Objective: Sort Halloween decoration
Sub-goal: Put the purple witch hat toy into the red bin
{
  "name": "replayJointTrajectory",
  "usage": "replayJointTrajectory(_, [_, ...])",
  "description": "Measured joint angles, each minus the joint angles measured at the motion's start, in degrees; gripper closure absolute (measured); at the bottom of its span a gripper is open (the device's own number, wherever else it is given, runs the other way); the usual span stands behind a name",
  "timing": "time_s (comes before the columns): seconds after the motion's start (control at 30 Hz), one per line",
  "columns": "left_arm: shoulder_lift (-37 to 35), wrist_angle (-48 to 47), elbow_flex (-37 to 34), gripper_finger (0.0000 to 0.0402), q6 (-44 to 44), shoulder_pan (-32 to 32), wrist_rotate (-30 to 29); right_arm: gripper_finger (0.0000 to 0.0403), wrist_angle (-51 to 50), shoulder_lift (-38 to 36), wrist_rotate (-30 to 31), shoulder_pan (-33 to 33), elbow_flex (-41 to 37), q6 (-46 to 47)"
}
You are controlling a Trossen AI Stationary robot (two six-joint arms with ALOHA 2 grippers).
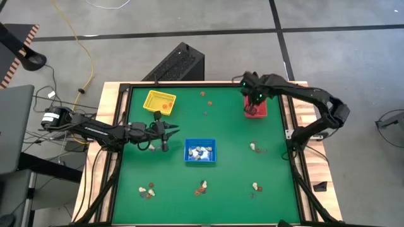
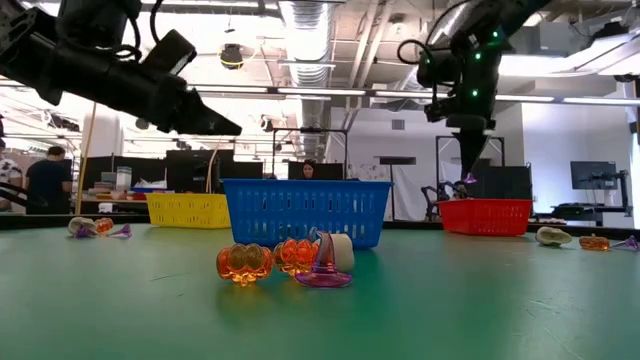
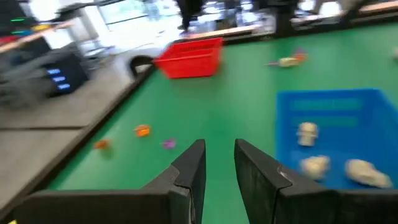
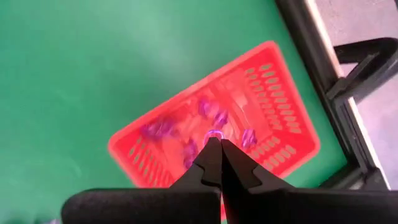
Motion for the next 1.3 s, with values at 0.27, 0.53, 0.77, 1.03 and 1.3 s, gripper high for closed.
replayJointTrajectory(0.27, [-10.13,-0.24,-1.59,0.0327,-10.02,-0.13,-22.56,0.0372,4.42,0.03,-1.26,-5.21,-0.44,-0.22])
replayJointTrajectory(0.53, [-25.65,0.23,-9.46,0.0327,-12.65,0.0,-16.21,0.0382,8.47,0.07,-1.34,-6.22,-3.11,-0.8])
replayJointTrajectory(0.77, [-28.72,-3.98,-10.01,0.0327,-13.02,0.04,-11.72,0.0357,12.05,0.09,-1.39,-7.18,-6.54,0.53])
replayJointTrajectory(1.03, [-28.65,-6.25,-9.99,0.0327,-2.67,0.55,-29.53,0.0353,12.38,0.09,-1.03,-7.18,-7.74,5.38])
replayJointTrajectory(1.3, [-28.62,-14.11,-9.99,0.0327,2.47,0.52,-32.26,0.0343,12.26,0.07,-0.97,-7.16,-7.74,5.91])
